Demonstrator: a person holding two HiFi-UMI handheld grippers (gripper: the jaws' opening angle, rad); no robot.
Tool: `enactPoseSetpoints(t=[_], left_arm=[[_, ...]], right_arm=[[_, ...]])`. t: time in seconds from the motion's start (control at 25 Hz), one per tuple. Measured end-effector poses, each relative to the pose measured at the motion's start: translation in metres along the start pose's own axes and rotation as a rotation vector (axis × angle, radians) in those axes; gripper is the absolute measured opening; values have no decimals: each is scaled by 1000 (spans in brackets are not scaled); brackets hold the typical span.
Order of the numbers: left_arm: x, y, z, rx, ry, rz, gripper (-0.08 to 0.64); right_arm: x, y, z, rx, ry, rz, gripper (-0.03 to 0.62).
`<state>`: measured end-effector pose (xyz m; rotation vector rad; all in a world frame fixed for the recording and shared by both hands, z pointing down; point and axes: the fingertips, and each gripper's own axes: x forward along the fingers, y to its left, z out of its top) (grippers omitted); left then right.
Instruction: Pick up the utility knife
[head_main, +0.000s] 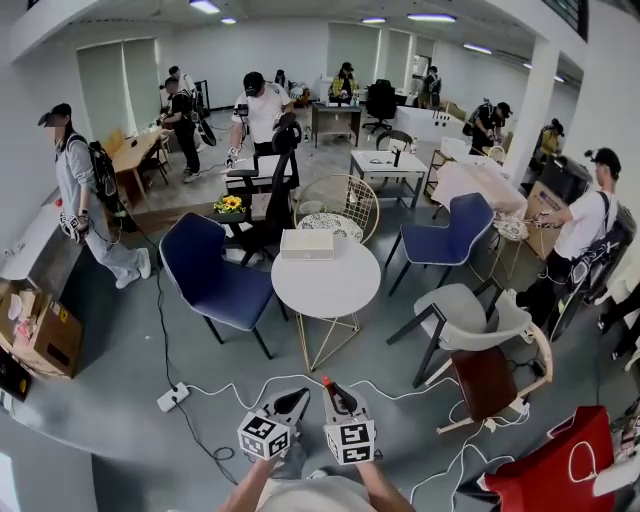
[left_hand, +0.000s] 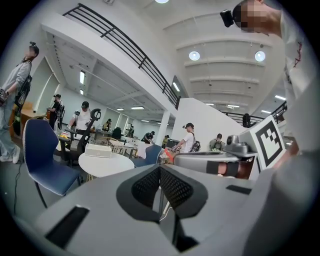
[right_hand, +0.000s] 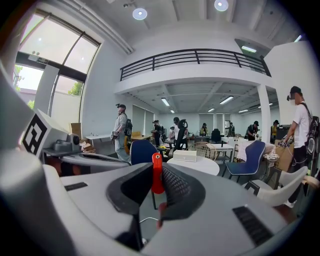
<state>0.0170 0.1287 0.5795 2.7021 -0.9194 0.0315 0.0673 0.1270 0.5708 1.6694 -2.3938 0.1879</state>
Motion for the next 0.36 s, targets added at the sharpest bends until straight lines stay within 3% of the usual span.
enactPoseSetpoints(t=[0.36], left_arm=[[1, -6, -1, -6, -14, 3, 12]], right_arm=[[-2, -3, -1, -8, -3, -1, 64]])
